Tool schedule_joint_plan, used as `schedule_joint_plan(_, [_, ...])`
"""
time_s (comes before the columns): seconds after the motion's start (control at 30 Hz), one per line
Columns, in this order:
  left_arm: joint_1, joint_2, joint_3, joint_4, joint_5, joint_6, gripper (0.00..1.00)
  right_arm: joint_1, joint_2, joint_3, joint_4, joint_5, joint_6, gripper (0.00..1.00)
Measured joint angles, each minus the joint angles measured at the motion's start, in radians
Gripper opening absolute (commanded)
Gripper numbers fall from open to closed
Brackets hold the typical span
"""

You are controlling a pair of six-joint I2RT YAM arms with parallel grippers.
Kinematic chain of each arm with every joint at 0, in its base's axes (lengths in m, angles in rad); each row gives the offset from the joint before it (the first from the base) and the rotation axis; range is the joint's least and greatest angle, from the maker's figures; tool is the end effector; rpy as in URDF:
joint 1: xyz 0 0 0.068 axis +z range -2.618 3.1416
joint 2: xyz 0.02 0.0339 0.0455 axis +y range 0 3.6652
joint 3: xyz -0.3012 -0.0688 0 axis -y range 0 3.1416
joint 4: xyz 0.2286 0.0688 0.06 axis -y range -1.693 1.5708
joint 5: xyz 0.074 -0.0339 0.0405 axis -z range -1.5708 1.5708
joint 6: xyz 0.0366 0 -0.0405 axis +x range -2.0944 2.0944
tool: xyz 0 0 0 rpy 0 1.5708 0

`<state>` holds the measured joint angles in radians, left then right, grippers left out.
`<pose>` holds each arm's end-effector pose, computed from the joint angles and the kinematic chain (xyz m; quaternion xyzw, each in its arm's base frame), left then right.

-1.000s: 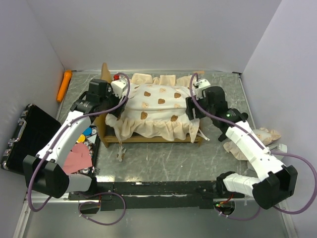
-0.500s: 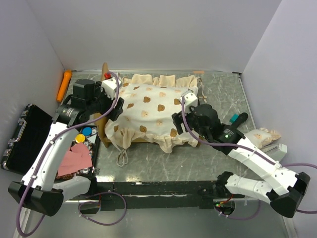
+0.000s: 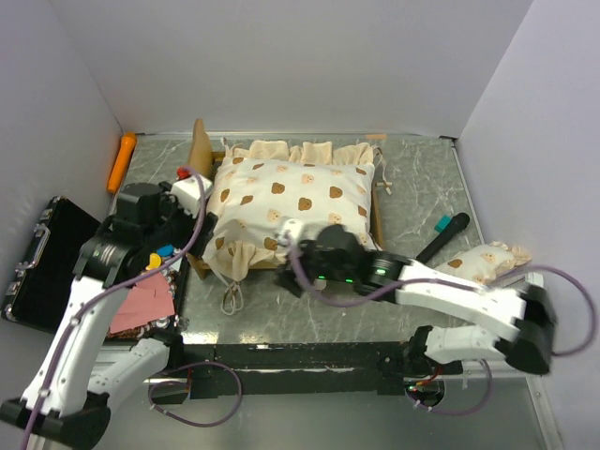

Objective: Set up the pet bed

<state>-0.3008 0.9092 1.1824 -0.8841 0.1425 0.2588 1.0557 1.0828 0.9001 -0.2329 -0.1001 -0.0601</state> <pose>0.1218 -0.0432 0.4074 0.2759 0.8413 -0.0728 0.4591 0.1030 0.1893 0.3524 -0.4661 0.6954 0.2972 0.4591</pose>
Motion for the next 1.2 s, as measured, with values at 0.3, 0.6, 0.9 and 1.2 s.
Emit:
schedule_joint_plan(0.3, [0.000, -0.183, -0.032, -0.033, -0.099, -0.054, 0.84, 0.082, 0.497, 0.189, 0.285, -0.099, 0.073, 0.63])
schedule_joint_plan(0.6, [0.005, -0.126, -0.110, -0.074, -0.048, -0.042, 0.83, 0.077, 0.437, 0.059, 0.352, -0.029, 0.175, 0.65])
schedule_joint_plan(0.9, [-0.013, 0.044, -0.155, -0.031, -0.107, 0.002, 0.77, -0.007, 0.285, -0.056, 0.369, -0.072, 0.126, 0.66])
schedule_joint_plan(1.2, [-0.053, 0.210, -0.156, 0.199, -0.116, 0.019, 0.73, -0.044, 0.389, -0.031, 0.395, -0.170, 0.014, 0.64])
